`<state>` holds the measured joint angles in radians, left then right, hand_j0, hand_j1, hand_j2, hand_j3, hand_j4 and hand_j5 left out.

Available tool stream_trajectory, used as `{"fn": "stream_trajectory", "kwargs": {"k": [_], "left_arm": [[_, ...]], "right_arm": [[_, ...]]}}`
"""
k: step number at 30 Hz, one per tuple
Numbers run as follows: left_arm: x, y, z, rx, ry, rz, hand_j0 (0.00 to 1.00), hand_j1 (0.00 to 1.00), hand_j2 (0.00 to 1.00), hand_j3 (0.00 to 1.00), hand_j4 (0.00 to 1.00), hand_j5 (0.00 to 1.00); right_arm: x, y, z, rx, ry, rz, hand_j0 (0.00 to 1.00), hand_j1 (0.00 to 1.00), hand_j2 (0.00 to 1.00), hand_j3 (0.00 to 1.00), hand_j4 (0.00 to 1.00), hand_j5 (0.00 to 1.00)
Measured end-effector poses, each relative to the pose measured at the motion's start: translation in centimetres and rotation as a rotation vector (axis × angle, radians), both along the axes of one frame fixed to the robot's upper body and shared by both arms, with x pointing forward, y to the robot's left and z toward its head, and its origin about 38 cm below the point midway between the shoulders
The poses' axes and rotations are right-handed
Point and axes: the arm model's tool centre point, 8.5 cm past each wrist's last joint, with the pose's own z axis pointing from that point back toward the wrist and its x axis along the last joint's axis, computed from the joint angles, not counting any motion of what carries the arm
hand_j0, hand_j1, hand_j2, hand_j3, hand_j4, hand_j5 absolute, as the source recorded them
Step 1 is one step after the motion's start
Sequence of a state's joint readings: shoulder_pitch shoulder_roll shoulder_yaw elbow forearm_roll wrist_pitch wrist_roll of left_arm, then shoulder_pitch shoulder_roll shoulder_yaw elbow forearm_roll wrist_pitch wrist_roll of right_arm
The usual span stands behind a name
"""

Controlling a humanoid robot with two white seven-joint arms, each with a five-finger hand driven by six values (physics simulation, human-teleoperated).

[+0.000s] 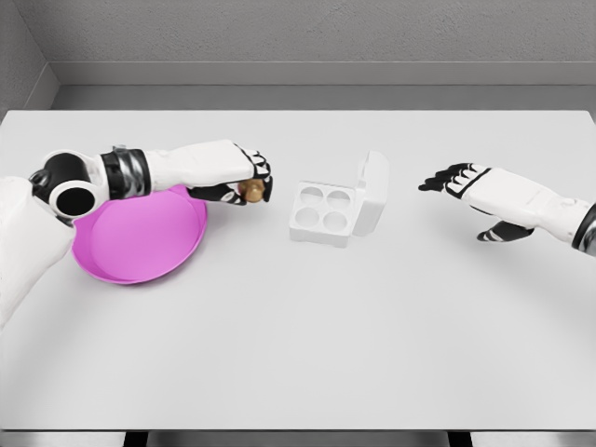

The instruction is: Pack egg into the box and close the box lid

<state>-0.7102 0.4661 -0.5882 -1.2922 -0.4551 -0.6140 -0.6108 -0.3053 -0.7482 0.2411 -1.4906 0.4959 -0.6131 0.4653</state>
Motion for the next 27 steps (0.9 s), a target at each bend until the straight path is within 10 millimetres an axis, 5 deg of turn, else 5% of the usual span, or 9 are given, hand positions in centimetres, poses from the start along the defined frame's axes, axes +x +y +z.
{"fn": "stream_trajectory", "kwargs": {"k": [27], "left_arm": [[1.0,-7.3,-0.3,-0.054,0.006,-0.064,0.33,0.33,0.33,0.33,0.33,0.33]], "right_arm": [[-0.1,0.0,0.0,-0.001,0.001,0.000,1.00,1.00,1.00,1.00,1.00,1.00]]}}
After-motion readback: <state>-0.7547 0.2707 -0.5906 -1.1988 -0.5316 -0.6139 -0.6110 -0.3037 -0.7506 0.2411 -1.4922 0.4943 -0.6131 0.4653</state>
